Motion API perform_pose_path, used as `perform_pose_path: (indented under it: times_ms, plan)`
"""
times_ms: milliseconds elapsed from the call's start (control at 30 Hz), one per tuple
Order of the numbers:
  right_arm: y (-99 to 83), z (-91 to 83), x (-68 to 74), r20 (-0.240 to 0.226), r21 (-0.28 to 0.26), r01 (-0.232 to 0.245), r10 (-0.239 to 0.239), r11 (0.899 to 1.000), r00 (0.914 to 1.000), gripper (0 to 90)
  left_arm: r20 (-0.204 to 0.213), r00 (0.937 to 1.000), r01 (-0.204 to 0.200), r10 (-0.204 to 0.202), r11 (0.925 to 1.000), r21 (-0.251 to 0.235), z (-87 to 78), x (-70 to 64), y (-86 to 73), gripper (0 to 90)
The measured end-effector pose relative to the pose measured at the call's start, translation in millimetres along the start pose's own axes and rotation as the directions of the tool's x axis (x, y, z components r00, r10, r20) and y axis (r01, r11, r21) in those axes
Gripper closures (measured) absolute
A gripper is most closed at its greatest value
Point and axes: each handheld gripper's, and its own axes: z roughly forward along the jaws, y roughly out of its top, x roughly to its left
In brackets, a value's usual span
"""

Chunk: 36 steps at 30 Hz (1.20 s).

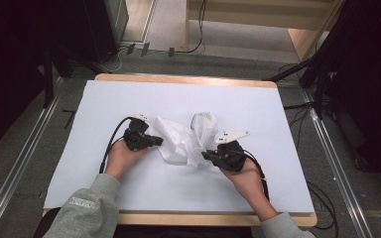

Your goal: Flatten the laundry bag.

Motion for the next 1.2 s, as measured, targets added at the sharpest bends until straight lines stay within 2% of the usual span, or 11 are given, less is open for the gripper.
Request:
perform_pose_path:
  times_ms: [333, 600, 733, 800, 933, 1067, 1200]
  plan:
    - [-22.2, -12.1, 7.5, -0.019, 0.048, -0.054, 0.055, 0.997, 0.9983, 85.7, 0.010, 0.9999, 0.010, -0.010, 0.9999, 0.006, -0.7, 3.6, 1.2, 84.8]
    - [-27.1, -30.0, 11.9, -0.019, 0.021, -0.066, 0.067, 0.998, 0.9976, 80.9, 0.013, 0.9998, 0.015, -0.015, 0.9998, 0.010, -1.5, 3.7, 1.7, 82.7]
    - [-25.6, -45.3, 13.9, -0.029, -0.018, -0.068, 0.068, 0.998, 0.9973, 78.5, 0.009, 0.9996, 0.027, -0.027, 0.9996, 0.012, -3.7, 4.7, 1.9, 81.3]
    - [-23.7, -54.9, 14.4, -0.016, -0.038, -0.063, 0.062, 0.997, 0.9979, 77.6, 0.004, 0.9993, 0.038, -0.038, 0.9991, 0.017, -6.7, 4.5, 1.9, 80.4]
    - [-20.8, -67.6, 3.4, 0.013, -0.065, -0.077, 0.078, 0.995, 0.9968, 75.3, 0.010, 0.9995, 0.031, -0.031, 0.9992, 0.025, -16.4, -0.7, 2.5, 79.0]
    - [-14.2, -76.4, -12.7, 0.046, -0.081, -0.092, 0.096, 0.992, 0.9943, 73.3, 0.037, 0.9993, 0.008, -0.007, 0.9999, -0.008, -31.3, -15.8, 4.4, 76.7]
    - [-8.0, -76.3, -29.8, 0.074, -0.078, -0.102, 0.108, 0.992, 0.9914, 71.0, 0.054, 0.9984, -0.012, 0.014, 0.9992, -0.038, -43.7, -30.7, 10.5, 71.3]
